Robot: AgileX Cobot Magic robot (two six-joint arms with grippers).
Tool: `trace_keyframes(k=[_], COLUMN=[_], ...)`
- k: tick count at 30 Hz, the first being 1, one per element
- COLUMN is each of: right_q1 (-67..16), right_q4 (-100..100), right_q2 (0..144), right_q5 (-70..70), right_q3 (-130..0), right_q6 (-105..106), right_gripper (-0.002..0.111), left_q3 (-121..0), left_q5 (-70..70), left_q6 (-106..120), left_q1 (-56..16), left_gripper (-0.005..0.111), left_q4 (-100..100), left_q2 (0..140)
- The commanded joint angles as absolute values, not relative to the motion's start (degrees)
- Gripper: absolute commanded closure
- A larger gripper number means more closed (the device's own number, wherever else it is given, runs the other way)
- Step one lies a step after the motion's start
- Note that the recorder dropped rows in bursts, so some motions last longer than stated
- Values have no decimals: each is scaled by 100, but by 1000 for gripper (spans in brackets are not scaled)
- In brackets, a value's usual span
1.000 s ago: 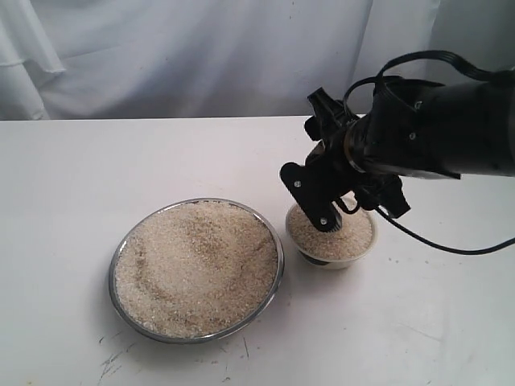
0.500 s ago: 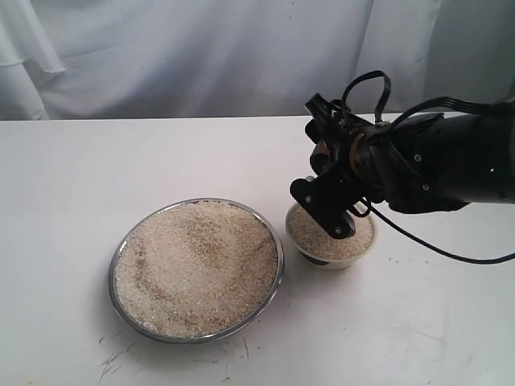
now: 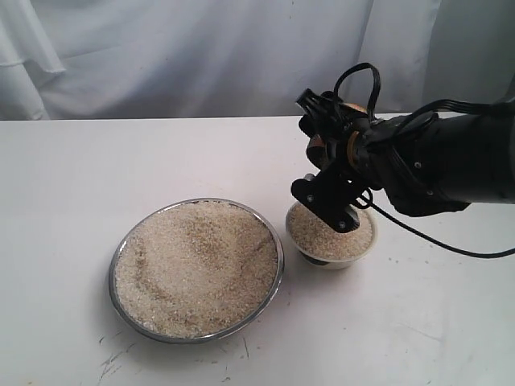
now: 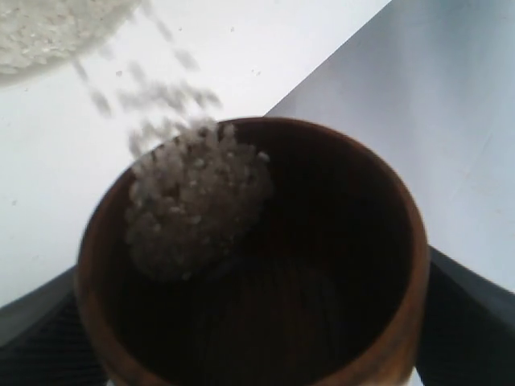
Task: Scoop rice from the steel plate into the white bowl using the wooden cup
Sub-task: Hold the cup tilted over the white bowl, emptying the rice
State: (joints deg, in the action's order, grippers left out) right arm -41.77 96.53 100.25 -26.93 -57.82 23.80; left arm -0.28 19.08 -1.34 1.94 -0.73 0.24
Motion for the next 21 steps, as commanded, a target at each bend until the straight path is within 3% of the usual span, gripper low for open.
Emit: trace_keyframes(k=[1,21], right_q1=[-4170,-4296], right_q4=[9962,9995], right_q2=[9965,9965], right_q5=[-2782,-3018], right_q3=[-5766,-5757], right_q6=[2340,2572], right_gripper=[108,108], left_q3=[0,0], left_q5=[1827,1827], left_q6=[-135,-135], left_q1=[177,177], left_gripper=[107,107], left_q4=[-68,-68], left_q2=[0,0])
